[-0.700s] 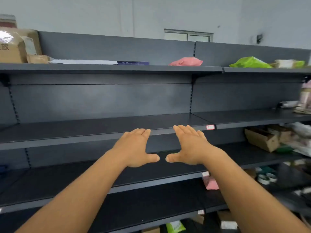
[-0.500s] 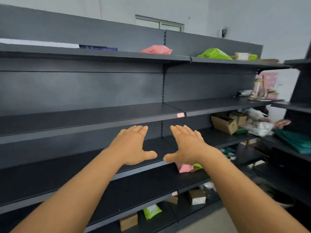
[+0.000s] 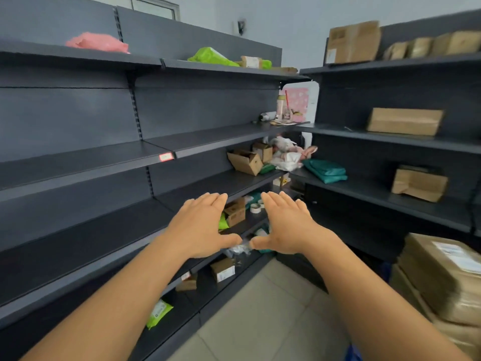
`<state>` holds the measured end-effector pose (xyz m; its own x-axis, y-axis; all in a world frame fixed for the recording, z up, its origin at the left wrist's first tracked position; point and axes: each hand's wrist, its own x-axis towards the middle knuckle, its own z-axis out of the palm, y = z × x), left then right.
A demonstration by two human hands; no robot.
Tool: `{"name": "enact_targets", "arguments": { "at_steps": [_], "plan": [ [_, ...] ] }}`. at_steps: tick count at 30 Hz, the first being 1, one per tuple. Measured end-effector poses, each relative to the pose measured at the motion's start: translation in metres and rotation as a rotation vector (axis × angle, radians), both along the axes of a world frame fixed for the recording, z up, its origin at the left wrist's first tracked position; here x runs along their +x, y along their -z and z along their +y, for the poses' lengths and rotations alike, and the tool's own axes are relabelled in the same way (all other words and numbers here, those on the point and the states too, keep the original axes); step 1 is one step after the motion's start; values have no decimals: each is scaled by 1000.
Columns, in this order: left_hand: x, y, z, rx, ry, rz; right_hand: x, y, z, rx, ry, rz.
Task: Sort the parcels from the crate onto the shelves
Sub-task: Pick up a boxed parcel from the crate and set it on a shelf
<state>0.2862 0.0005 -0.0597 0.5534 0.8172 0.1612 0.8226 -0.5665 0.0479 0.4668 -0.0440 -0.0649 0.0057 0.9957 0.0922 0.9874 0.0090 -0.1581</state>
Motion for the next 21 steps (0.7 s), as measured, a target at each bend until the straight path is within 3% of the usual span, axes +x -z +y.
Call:
{"name": "enact_targets", "arguments": {
  "at_steps": [12,21],
  "plan": [
    [235,45,-82,-33,256,-28,212,44,-131,-35,279,-16],
    [364,84,-122,-152,446,-12,324,83,-206,-54,537,48]
  ]
}}
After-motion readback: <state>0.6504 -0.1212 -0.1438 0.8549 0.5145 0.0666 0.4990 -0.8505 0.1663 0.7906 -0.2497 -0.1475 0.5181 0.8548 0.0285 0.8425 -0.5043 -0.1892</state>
